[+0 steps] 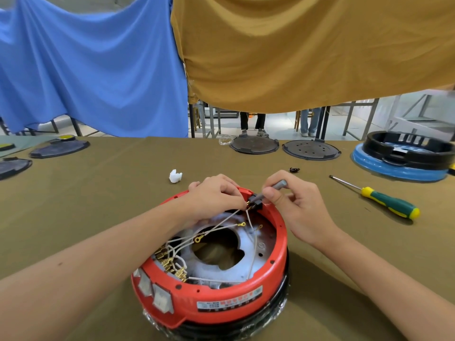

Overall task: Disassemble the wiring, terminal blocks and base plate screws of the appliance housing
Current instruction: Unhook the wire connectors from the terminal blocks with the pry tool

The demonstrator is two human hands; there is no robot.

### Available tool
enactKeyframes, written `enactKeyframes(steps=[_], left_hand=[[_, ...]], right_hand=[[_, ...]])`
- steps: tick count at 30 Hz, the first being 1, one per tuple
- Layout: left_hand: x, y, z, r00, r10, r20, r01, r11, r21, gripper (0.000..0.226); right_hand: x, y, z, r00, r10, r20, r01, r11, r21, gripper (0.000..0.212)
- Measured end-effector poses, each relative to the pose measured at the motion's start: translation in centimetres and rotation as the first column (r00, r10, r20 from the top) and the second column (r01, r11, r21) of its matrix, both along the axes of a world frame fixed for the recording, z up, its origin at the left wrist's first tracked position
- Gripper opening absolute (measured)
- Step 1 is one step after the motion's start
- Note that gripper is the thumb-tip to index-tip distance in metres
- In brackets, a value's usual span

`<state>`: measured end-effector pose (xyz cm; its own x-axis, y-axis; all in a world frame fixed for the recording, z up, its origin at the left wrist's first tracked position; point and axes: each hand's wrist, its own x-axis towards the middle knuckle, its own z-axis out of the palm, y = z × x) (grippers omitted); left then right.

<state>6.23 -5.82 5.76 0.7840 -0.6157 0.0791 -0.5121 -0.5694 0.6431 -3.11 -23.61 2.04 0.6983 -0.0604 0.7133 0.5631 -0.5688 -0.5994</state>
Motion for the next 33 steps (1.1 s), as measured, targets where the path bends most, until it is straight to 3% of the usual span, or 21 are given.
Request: enactKeyframes(steps=[5, 10, 14, 22, 33], left_hand=[[0.0, -0.1, 0.0, 1.0, -0.008, -0.021, 0.008, 1.0, -0.005, 0.008], [0.0, -0.1, 0.1, 1.0, 0.001, -0.01, -0.001, 1.0, -0.004, 0.009], [0.0, -0.2, 0.2, 1.0, 0.002, -0.007, -0.002, 1.0, 0.013, 0.01], [0.0, -0.1, 0.2, 1.0, 0.004, -0.014, -0.004, 1.0, 0.017, 0.01], [0.1, -0.1, 0.1, 1.0, 0.01, -0.018, -0.01, 1.0, 0.02, 0.011]], right_hand=[[0.1, -0.1, 0.1, 0.999, 0.013, -0.029, -0.011, 0.997, 0.079, 0.019], [-0.2, -0.2, 0.4, 0.986, -0.041, 0.162, 0.096, 0.932, -0.349, 0.029], [-0.2, -0.5, 1.0, 0.97, -0.014, 0.243, 0.143, 0.843, -0.519, 0.03], [-0.4, -0.4, 0.6, 0.984, -0.061, 0.166, 0.112, 0.941, -0.321, 0.045], [-0.5, -0.2, 1.2, 0.968, -0.006, 0.249, 0.136, 0.851, -0.508, 0.032]])
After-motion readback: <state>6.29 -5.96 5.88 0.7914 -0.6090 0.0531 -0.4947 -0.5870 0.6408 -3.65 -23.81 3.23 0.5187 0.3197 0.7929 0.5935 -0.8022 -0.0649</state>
